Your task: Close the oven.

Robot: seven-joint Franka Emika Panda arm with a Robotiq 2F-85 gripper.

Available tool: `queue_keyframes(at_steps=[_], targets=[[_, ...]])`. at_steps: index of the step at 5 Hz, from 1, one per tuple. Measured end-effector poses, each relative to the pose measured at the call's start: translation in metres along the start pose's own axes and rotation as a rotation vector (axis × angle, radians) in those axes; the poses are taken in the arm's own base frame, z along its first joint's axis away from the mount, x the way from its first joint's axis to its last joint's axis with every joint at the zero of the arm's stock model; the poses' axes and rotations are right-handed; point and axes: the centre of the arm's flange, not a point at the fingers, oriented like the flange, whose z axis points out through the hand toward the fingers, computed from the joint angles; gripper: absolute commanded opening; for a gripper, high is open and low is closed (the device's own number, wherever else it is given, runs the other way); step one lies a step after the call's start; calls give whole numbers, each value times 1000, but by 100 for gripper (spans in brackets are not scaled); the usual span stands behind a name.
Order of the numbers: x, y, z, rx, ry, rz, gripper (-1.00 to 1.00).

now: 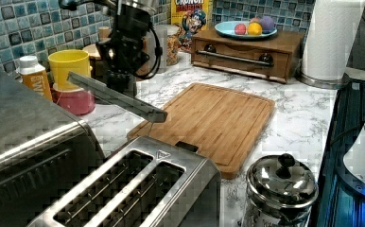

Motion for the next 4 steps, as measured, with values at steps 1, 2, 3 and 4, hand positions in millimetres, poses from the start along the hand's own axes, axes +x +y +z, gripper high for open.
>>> queue_keyframes(at_steps=[1,2,3,4], targets=[[-7,-47,-9,-82,17,28,-100],[-17,-93,-23,-126,54,-57,-100],[-27,-137,-39,-257,127,-134,-100],[-31,-177,-50,-326,168,-93,-100]])
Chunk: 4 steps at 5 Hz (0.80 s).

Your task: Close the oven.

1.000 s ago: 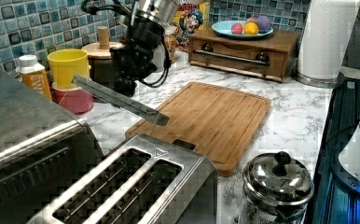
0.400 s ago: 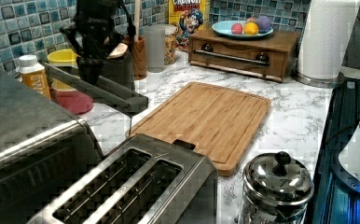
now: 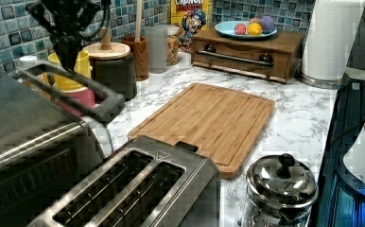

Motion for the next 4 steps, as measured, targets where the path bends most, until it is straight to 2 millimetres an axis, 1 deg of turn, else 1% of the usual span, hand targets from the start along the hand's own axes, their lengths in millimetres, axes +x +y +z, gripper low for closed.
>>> queue_keyframes(at_steps=[1,2,3,4], targets=[[6,-33,-14,4,-25,-19,-100],[9,-61,-14,47,-23,-38,-100],[6,-61,-2,28,-22,-48,-100],[5,-46,9,-7,-38,-34,-100]])
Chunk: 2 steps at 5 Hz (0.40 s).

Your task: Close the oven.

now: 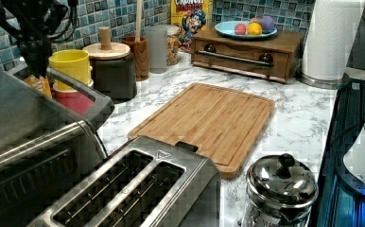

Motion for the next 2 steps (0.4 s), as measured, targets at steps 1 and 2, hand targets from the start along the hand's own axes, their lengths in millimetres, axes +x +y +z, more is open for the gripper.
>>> queue_keyframes(at_steps=[1,2], targets=[[6,13,5,-21,3,19,-100],[9,17,4,-24,5,26,-100]])
